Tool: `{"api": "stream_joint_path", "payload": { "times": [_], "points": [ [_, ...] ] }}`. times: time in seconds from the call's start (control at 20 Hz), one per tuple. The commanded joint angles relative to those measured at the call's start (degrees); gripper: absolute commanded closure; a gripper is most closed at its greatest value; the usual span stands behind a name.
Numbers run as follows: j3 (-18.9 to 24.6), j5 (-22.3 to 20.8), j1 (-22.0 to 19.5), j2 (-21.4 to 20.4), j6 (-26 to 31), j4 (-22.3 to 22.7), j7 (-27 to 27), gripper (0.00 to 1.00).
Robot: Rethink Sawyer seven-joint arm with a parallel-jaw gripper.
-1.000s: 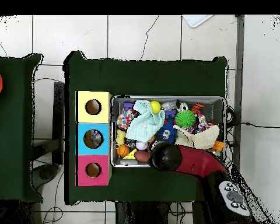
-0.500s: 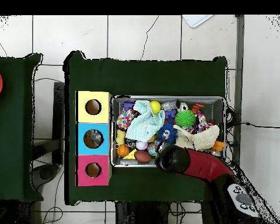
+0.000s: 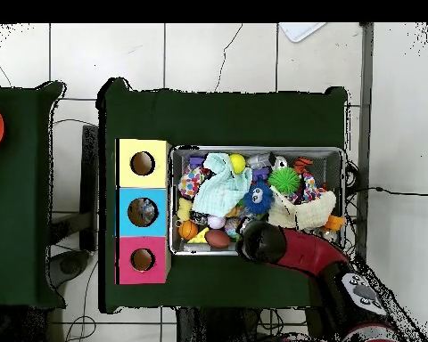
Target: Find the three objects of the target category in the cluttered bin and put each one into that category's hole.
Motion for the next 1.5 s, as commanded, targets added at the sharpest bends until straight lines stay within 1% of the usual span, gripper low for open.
{"api": "stream_joint_path", "payload": {
  "times": [0.05, 0.2, 0.25, 0.4, 0.45, 0.65, 1.05, 1.25, 1.4, 1.5],
  "points": [
    [0.5, 0.8, 2.3, 5.2, -3.4, -5.2, 6.8, 0.0],
    [0.2, 1.2, 3.0, 4.7, -3.8, -4.3, 7.4, 0.0],
    [0.2, 1.1, 3.0, 5.1, -3.8, -4.7, 7.1, 0.0],
    [0.4, 0.3, 2.4, 4.3, -2.3, -4.9, 4.9, 0.0],
    [0.6, -0.3, 1.9, 3.8, -1.4, -5.3, 3.5, 0.0],
    [0.6, -1.5, 0.3, 2.0, 1.3, -5.6, 0.5, 0.0],
    [1.5, -1.9, -1.5, -0.8, 4.0, -5.1, -2.0, 0.0],
    [2.0, -2.6, -2.3, -0.7, 5.2, -7.6, -3.9, 0.0],
    [2.5, -2.8, -2.9, 0.4, 6.0, -9.5, -4.8, 0.0],
    [2.9, -3.4, -3.5, 1.7, 4.5, -11.2, -4.9, 0.0]
  ]
}}
